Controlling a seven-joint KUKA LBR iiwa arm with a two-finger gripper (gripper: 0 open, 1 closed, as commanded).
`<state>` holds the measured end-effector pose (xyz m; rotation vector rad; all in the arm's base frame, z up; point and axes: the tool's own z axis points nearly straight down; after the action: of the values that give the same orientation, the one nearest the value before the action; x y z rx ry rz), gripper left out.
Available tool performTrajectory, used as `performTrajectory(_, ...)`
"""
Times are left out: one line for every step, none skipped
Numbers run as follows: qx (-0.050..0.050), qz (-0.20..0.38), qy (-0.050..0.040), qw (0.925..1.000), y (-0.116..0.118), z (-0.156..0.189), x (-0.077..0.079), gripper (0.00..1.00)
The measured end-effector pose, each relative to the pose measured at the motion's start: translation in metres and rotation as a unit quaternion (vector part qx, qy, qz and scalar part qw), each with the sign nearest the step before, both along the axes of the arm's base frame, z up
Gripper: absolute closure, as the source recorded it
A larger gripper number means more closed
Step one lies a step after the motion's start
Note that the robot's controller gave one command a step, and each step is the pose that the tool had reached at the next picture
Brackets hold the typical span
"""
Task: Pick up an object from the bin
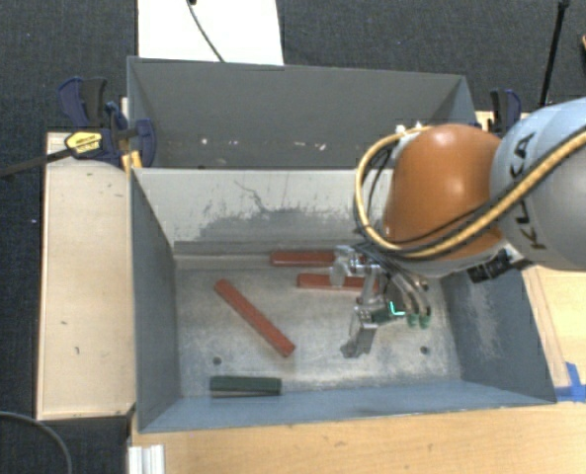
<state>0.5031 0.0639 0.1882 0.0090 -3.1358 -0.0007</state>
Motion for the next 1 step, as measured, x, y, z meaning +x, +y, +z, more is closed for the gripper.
performTrajectory(0.000, 0.135, -0.0012, 0.9909, -0.0230, -0.1140, 0.0196, 0.00)
